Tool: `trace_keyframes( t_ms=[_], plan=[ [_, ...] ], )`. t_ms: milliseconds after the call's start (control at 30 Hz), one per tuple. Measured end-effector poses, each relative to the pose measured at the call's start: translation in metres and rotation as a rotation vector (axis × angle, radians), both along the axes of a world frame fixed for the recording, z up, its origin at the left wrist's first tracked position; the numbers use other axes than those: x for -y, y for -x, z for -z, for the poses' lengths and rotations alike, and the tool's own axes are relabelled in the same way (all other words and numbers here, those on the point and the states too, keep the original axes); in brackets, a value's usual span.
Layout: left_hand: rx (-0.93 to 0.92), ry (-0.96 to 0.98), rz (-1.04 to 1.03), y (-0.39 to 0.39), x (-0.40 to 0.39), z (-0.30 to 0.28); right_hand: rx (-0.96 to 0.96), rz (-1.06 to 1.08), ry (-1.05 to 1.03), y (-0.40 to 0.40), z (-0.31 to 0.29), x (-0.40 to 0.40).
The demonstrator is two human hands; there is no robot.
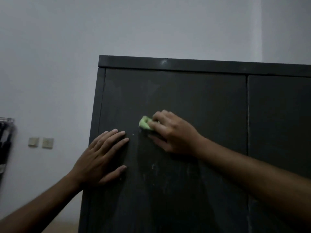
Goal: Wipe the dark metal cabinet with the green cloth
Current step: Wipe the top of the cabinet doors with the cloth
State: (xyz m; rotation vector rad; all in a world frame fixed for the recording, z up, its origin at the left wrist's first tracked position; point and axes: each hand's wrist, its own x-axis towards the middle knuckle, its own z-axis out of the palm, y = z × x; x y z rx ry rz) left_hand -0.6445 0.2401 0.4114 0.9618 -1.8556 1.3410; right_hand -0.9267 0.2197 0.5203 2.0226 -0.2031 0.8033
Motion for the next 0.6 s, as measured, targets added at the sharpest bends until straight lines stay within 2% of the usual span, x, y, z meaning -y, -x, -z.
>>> trace_keyframes(
  t_ms=[33,67,100,200,233,267,300,367,400,433,467,533,600],
  plan=[
    [0.014,-0.002,0.009,-0.003,0.002,0.000,-0.095,0.024,0.018,0.003,0.000,0.000],
    [0.021,-0.002,0.019,-0.005,0.004,0.001,-0.089,0.036,0.034,0.005,-0.011,0.001],
    [0.024,-0.001,0.028,-0.006,0.005,0.001,0.006,0.033,0.040,0.006,-0.028,0.001],
    [0.030,-0.001,0.058,-0.009,0.008,0.001,0.532,-0.025,0.042,0.000,-0.080,0.002],
    [0.029,0.002,0.072,-0.010,0.009,0.001,0.652,-0.025,0.005,-0.010,-0.079,0.002],
    [0.026,0.005,0.090,-0.011,0.008,0.001,0.679,-0.032,-0.027,-0.022,-0.067,0.001],
    [0.024,0.006,0.117,-0.011,0.008,0.001,0.579,-0.040,-0.037,-0.036,-0.048,0.001],
    [0.027,0.011,0.187,-0.013,0.009,0.002,0.157,-0.013,-0.015,-0.049,-0.006,-0.005],
    [0.034,0.017,0.215,-0.014,0.009,0.003,-0.012,0.026,-0.006,-0.047,-0.001,-0.007],
    [0.043,0.024,0.233,-0.015,0.010,0.004,-0.077,0.048,0.012,-0.043,-0.012,-0.006],
    [0.052,0.030,0.240,-0.016,0.011,0.005,-0.025,0.052,0.033,-0.040,-0.029,-0.007],
    [0.061,0.038,0.242,-0.017,0.014,0.006,0.326,0.006,0.067,-0.036,-0.069,-0.005],
    [0.056,0.045,0.253,-0.018,0.015,0.007,0.655,-0.021,0.026,-0.044,-0.079,-0.002]
  ],
)
